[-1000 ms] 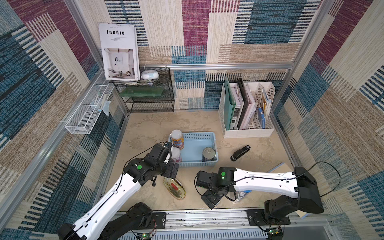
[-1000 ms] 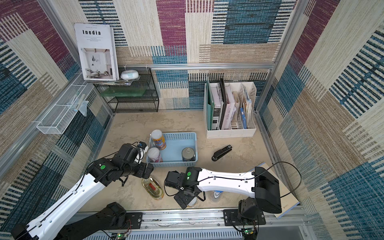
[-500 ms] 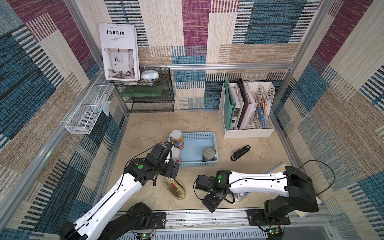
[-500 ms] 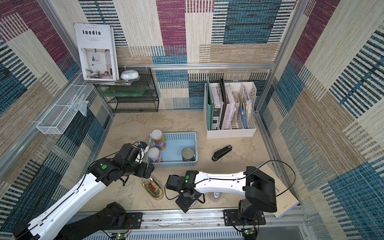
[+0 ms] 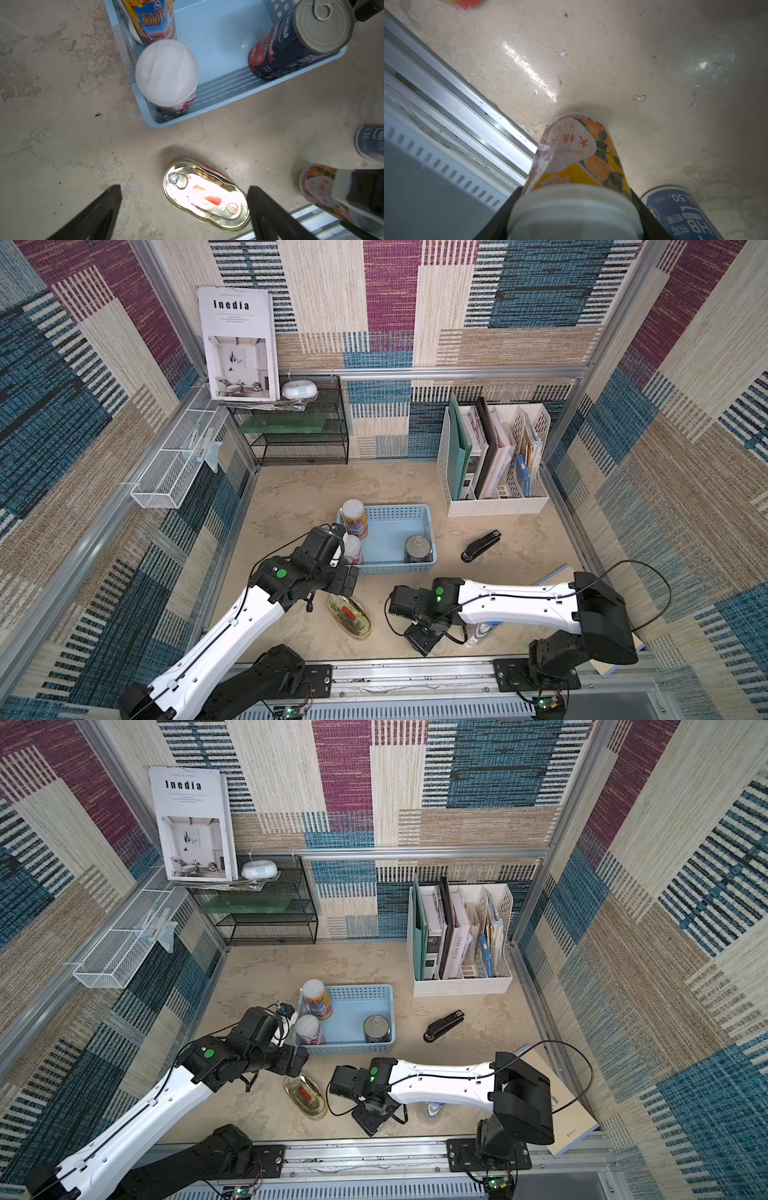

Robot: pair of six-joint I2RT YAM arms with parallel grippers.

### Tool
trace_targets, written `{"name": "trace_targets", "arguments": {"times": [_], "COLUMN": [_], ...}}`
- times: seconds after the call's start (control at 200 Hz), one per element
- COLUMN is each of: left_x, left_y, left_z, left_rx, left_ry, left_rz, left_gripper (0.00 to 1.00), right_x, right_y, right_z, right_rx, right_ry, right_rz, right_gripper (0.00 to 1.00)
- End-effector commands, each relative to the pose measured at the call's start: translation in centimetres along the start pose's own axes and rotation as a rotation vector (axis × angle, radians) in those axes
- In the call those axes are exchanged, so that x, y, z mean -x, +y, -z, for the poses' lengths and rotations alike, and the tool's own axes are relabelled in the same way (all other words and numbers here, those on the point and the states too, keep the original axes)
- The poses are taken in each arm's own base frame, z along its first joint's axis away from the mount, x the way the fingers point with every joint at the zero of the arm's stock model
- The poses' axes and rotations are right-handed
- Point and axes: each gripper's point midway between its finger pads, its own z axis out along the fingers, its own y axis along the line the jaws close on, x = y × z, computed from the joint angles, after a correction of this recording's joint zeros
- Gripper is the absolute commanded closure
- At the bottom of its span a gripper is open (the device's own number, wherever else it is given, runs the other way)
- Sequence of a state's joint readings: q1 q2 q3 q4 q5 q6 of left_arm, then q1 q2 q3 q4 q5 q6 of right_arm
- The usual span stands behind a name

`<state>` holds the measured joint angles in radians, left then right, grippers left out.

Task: Put the canned food in the basket
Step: Pick up the canned food from the center of the board, then place the canned food in the basket.

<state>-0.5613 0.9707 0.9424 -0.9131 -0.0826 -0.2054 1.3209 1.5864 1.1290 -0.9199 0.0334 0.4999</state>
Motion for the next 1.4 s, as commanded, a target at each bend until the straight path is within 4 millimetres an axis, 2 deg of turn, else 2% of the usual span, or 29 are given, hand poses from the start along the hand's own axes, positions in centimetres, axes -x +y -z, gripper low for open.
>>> {"name": "trace_targets", "arguments": {"times": [0.0, 0.08, 0.175, 0.446, 0.646, 0.876, 1.037, 1.162, 1.397], "left_x": [0.2, 0.2, 0.2, 0.3, 0.3, 0.3, 0.2, 0.2, 0.2], "left_y": [0.0, -0.1, -0.1, -0.2, -0.3, -0.7, -1.0, -1.1, -1.1], "left_z": [0.0, -0.1, -0.3, -0.3, -0.5, -0.9, -1.0, -1.0, -0.9], "left_rx": [-0.001, -0.002, 0.0, -0.007, -0.011, -0.029, -0.044, -0.053, -0.056], "left_ry": [-0.008, -0.004, 0.003, 0.007, 0.015, 0.025, 0.027, 0.025, 0.017], "left_rz": [-0.001, -0.001, -0.006, -0.017, -0.022, -0.021, -0.022, -0.021, -0.019], "left_gripper": [0.01, 0.01, 0.01, 0.01, 0.01, 0.01, 0.01, 0.01, 0.01], "right_x": [0.5, 1.3, 3.0, 8.8, 13.5, 18.2, 20.5, 21.2, 22.8], "right_y": [-0.4, -0.6, -1.3, -5.4, -8.7, -13.1, -16.8, -18.8, -21.6], "right_z": [1.4, 2.7, 5.2, 12.0, 14.5, 14.1, 12.5, 10.4, 8.4], "right_rx": [-0.031, -0.056, -0.084, -0.125, -0.129, -0.133, -0.155, -0.136, -0.126], "right_ry": [-0.014, -0.034, -0.096, -0.277, -0.349, -0.327, -0.297, -0.26, -0.251], "right_rz": [0.026, 0.041, 0.026, -0.043, -0.079, -0.1, -0.149, -0.184, -0.232], "right_gripper": [0.42, 0.42, 0.43, 0.46, 0.46, 0.46, 0.48, 0.49, 0.49]}}
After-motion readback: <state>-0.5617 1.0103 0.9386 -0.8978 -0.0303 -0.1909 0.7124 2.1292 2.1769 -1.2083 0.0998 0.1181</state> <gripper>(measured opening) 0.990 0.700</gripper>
